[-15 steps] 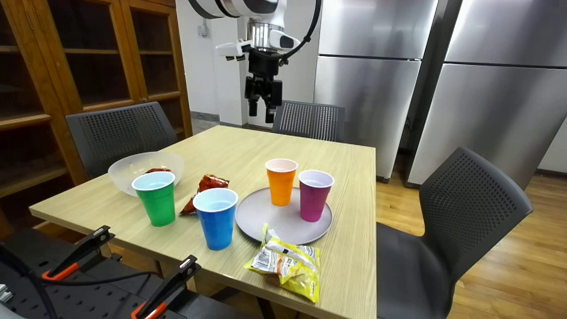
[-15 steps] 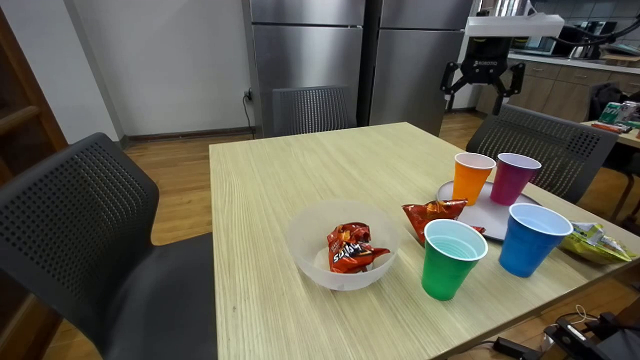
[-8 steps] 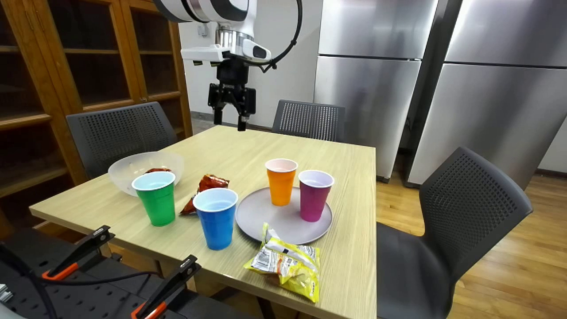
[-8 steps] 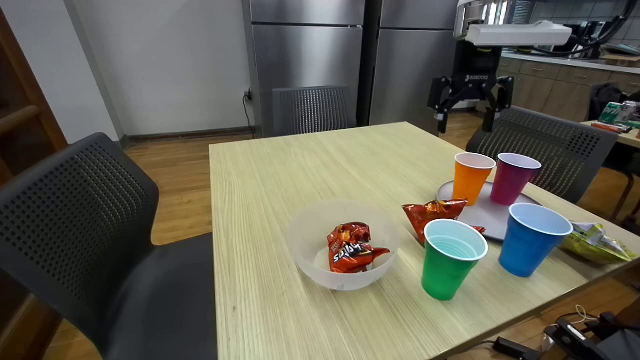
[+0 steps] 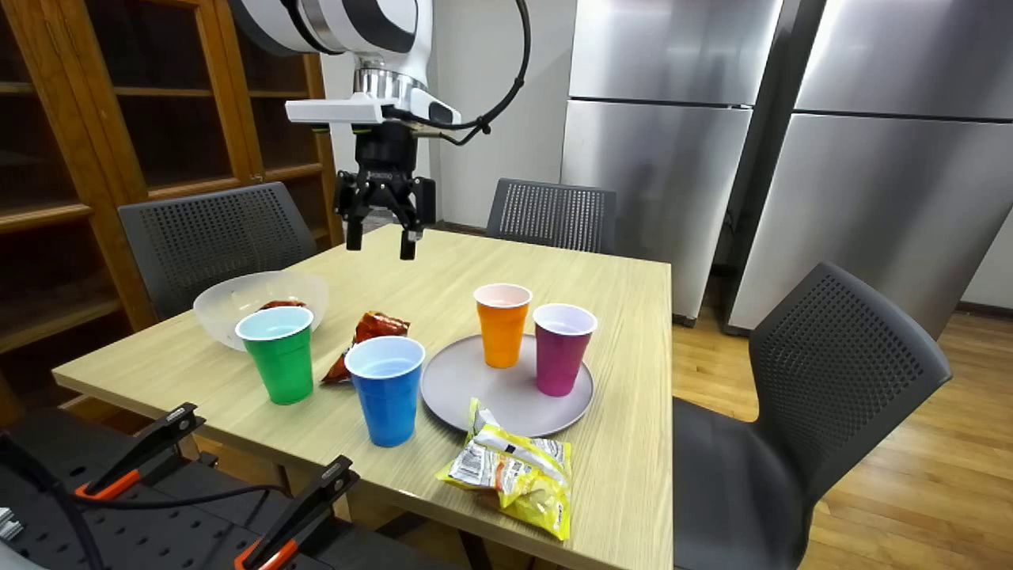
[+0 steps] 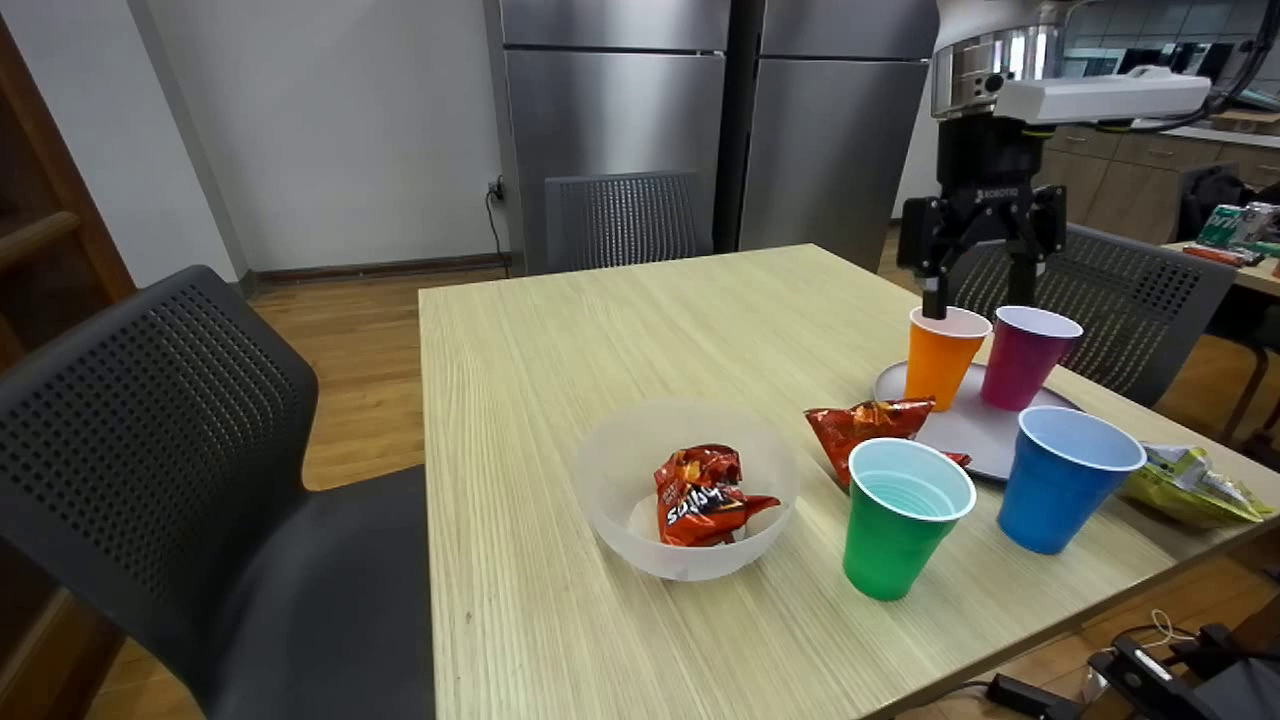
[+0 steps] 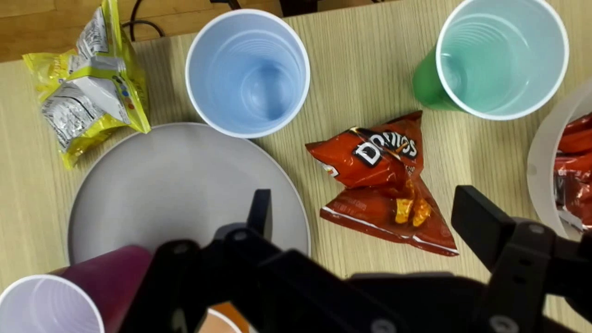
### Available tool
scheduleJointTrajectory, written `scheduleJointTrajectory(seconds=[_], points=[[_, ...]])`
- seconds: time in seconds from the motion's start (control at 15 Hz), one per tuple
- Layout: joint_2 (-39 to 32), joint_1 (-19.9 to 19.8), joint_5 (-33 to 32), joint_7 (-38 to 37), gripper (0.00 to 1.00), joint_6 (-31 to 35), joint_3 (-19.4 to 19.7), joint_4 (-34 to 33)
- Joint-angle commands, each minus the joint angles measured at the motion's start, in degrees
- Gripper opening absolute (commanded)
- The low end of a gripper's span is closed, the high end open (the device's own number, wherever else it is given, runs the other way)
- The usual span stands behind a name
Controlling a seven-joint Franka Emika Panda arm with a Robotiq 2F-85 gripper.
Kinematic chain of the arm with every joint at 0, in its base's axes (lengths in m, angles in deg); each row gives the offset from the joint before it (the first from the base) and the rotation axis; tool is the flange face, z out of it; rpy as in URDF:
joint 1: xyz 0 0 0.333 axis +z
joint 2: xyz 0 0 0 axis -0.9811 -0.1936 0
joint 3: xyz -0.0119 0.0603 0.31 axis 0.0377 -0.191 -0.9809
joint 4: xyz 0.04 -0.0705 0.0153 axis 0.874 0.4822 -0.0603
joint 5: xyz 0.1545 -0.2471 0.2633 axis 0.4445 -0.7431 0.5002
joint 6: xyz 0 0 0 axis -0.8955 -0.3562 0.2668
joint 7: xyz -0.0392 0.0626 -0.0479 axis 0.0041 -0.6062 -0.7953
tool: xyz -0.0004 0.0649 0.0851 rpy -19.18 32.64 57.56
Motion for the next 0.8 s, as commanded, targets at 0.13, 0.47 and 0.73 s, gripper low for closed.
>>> scheduleJointTrajectory(seconds=[0.13,0.47,0.73], points=[[2.15,0.14,-1.52,0.57,1.00,1.25,-1.04,3.84],[-0.75,1.48,-3.32,-3.06,1.00,5.07,-1.80,3.83],[-4.77,2.74,-2.74,-5.88,1.00,8.63,-2.33,2.29]])
